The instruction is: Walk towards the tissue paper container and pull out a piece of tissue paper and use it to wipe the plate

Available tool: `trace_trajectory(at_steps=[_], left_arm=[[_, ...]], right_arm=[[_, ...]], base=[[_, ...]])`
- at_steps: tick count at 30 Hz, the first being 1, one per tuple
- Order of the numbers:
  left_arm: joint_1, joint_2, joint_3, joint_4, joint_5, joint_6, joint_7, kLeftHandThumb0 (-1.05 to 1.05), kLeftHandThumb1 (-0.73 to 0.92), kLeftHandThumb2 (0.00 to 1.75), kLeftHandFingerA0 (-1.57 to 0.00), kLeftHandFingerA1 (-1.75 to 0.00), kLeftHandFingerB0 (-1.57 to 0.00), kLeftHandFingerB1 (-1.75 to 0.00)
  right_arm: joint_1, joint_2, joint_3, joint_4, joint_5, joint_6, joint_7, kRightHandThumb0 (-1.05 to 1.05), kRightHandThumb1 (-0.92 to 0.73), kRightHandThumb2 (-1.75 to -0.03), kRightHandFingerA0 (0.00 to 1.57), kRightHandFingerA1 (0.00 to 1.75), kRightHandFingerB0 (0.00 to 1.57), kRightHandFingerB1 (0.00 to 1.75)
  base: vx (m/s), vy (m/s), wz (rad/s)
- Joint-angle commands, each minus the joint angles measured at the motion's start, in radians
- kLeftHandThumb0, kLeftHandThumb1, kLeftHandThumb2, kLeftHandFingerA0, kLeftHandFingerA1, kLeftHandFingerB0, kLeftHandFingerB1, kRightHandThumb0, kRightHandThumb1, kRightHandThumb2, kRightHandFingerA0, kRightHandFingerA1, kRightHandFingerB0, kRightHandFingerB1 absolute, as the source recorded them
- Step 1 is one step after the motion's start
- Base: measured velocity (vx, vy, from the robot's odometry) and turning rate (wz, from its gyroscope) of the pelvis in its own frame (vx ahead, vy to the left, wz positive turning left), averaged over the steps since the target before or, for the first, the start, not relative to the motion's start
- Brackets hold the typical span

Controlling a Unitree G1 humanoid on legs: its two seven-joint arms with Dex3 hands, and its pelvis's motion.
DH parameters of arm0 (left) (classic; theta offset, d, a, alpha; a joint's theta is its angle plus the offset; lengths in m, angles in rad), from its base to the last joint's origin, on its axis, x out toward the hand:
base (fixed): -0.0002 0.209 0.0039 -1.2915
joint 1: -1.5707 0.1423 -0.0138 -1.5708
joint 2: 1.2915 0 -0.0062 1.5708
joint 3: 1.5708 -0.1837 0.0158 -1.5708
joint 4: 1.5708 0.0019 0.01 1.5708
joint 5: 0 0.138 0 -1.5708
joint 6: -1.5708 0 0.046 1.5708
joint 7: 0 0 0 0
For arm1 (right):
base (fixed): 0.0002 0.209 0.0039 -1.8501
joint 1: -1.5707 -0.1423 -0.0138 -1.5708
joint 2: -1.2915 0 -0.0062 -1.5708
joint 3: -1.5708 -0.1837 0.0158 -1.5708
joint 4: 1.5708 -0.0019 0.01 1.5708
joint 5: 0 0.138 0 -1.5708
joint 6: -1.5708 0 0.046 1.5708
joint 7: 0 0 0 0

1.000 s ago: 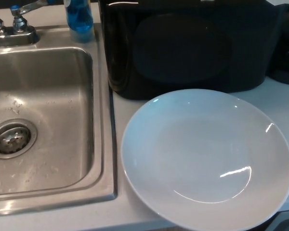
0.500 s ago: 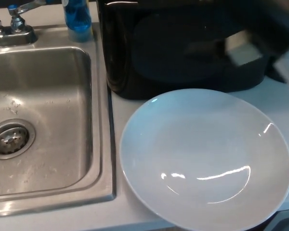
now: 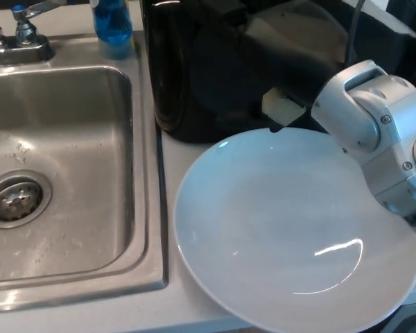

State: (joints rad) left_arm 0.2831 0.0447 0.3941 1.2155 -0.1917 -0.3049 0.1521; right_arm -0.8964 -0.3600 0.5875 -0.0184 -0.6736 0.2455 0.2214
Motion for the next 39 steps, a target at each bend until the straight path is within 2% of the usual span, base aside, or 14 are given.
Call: trace_trajectory(at_steps=[1, 7, 12, 13, 14, 24, 25, 26, 27, 32, 33, 37, 38, 39], left_arm=[[0.010, 0.014, 0.006, -0.001, 0.002, -0.076, 0.001, -0.03, 0.50, 1.04, -1.02, -1.06, -0.96, -0.75], [0.015, 0.021, 0.018, 0.008, -0.003, -0.067, -0.015, -0.06, 0.53, 1.00, -1.05, -1.07, -0.97, -0.80], [0.013, 0.021, 0.015, 0.011, 0.002, -0.065, -0.011, -0.06, 0.54, 0.98, -1.05, -1.07, -0.96, -0.78], [0.023, 0.011, 0.007, -0.002, 0.009, -0.077, -0.009, -0.06, 0.52, 1.02, -1.03, -1.08, -0.94, -0.79], [0.027, 0.005, 0.007, -0.006, 0.006, -0.079, -0.010, -0.06, 0.49, 1.11, -1.05, -1.09, -0.96, -0.82], [0.034, 0.012, 0.001, 0.002, 0.018, -0.073, -0.001, -0.05, 0.51, 1.05, -1.01, -1.06, -0.92, -0.77], [0.033, 0.013, 0.005, 0.008, 0.015, -0.069, 0.000, -0.05, 0.51, 1.02, -1.03, -1.06, -0.93, -0.75], [0.032, 0.013, 0.006, 0.011, 0.014, -0.067, 0.001, -0.05, 0.51, 1.02, -1.03, -1.06, -0.93, -0.75], [0.029, 0.014, 0.009, 0.019, 0.013, -0.067, -0.006, -0.10, 0.49, 1.02, -1.05, -1.06, -0.95, -0.82], [0.031, 0.015, -0.004, 0.022, 0.030, -0.073, 0.007, -0.08, 0.47, 1.06, -1.05, -1.06, -0.94, -0.79], [0.032, 0.014, -0.005, 0.020, 0.030, -0.074, 0.005, -0.08, 0.46, 1.06, -1.04, -1.06, -0.93, -0.79], [0.032, 0.014, -0.007, 0.018, 0.029, -0.075, 0.003, -0.08, 0.46, 1.06, -1.04, -1.06, -0.93, -0.79], [0.029, 0.014, -0.012, 0.024, 0.035, -0.076, 0.005, -0.09, 0.45, 1.07, -1.02, -1.03, -0.93, -0.80], [0.027, 0.014, -0.014, 0.027, 0.038, -0.077, 0.005, -0.09, 0.45, 1.07, -1.02, -1.03, -0.93, -0.80]], right_arm=[[-0.002, -0.002, -0.018, 0.017, -0.070, 0.022, 0.050, -0.77, -0.53, -0.73, 0.00, 0.18, 0.00, 0.24], [0.007, -0.016, -0.031, 0.031, -0.103, 0.024, 0.088, -0.91, -0.53, -0.89, 0.00, 0.10, 0.04, 0.08], [0.016, -0.009, -0.041, 0.030, -0.112, 0.017, 0.092, -0.81, -0.53, -0.78, 0.00, 0.15, 0.02, 0.20], [0.017, -0.007, -0.030, 0.026, -0.133, 0.010, 0.085, -0.78, -0.63, -0.59, 0.00, 0.20, 0.00, 0.27], [0.008, 0.004, -0.022, 0.033, -0.141, -0.009, 0.063, -0.92, -0.54, -0.90, 0.00, 0.05, 0.07, 0.10], [0.024, 0.024, -0.020, 0.024, -0.208, -0.039, 0.026, -0.92, -0.53, -0.88, 0.00, 0.04, 0.11, 0.10], [0.028, 0.022, -0.021, 0.008, -0.218, -0.045, 0.021, -0.76, -0.61, -0.58, 0.00, 0.14, 0.01, 0.33], [0.029, 0.021, -0.022, 0.002, -0.223, -0.047, 0.019, -0.76, -0.61, -0.58, 0.00, 0.14, 0.01, 0.33], [0.032, 0.014, -0.037, -0.088, -0.207, -0.076, 0.037, -0.87, -0.51, -0.89, 0.00, 0.11, 0.10, 0.19], [0.050, 0.016, -0.067, -0.289, -0.200, -0.090, 0.109, -0.74, -0.50, -0.93, 0.00, 0.26, 0.02, 0.27], [0.055, 0.015, -0.071, -0.308, -0.199, -0.093, 0.112, -0.73, -0.68, -0.60, 0.00, 0.35, 0.03, 0.32], [0.068, 0.019, -0.085, -0.343, -0.203, -0.101, 0.127, -0.73, -0.68, -0.60, 0.00, 0.35, 0.03, 0.32], [0.072, 0.007, -0.135, -0.464, -0.201, -0.130, 0.103, -0.76, -0.52, -0.90, 0.19, 0.56, 0.03, 0.40], [0.075, 0.002, -0.156, -0.516, -0.201, -0.143, 0.094, -0.76, -0.52, -0.90, 0.19, 0.56, 0.03, 0.40]], base=[[0.00, 0.000, 0.00], [0.00, 0.000, 0.00], [0.00, 0.000, 0.00], [0.00, 0.000, 0.00], [0.00, 0.000, 0.00], [0.00, 0.000, 0.00], [0.00, 0.000, 0.00], [0.00, 0.000, 0.00], [0.00, 0.000, 0.00], [0.00, 0.000, 0.00], [0.00, 0.000, 0.00], [0.00, 0.000, 0.00], [0.00, 0.000, 0.00], [0.00, 0.000, 0.00]])
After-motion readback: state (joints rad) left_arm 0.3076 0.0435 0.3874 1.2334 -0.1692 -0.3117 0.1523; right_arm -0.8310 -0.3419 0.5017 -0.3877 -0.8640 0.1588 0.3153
